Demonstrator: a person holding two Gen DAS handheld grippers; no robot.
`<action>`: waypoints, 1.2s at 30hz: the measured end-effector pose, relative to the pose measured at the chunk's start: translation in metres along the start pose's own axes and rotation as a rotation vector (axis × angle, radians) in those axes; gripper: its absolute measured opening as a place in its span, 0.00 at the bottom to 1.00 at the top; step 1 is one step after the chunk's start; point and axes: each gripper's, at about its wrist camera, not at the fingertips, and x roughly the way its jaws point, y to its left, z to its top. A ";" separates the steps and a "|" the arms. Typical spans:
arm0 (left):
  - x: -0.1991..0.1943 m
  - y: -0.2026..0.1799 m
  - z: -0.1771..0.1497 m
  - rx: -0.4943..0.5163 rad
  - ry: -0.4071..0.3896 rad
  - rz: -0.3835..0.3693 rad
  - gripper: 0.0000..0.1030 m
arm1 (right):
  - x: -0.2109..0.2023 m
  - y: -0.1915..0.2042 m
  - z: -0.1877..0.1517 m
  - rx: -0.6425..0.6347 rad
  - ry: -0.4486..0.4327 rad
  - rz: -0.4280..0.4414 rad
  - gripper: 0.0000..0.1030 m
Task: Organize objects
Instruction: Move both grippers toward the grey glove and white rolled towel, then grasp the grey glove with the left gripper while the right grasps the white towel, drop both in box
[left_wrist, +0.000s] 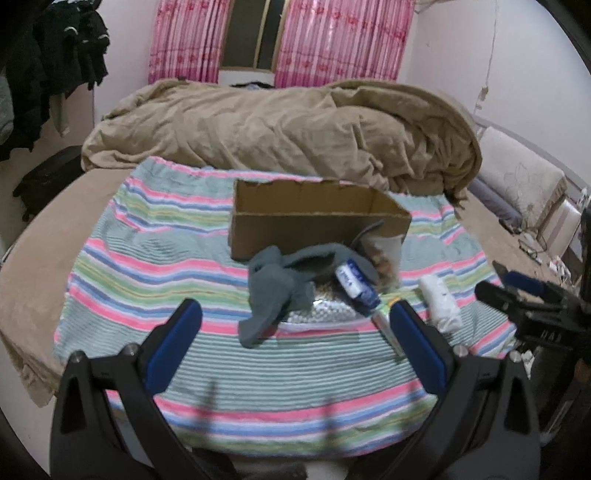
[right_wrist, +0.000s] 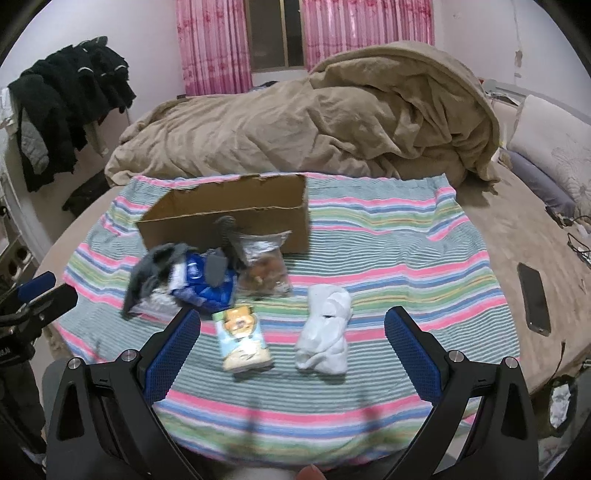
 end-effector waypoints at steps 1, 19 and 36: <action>0.007 0.001 0.000 0.002 0.009 0.000 0.99 | 0.005 -0.002 0.000 0.001 0.006 -0.002 0.99; 0.119 0.036 0.002 -0.058 0.110 -0.029 0.75 | 0.100 -0.040 -0.007 0.069 0.118 0.002 0.94; 0.090 0.035 0.001 -0.068 0.057 -0.093 0.39 | 0.082 -0.039 -0.009 0.071 0.088 0.052 0.38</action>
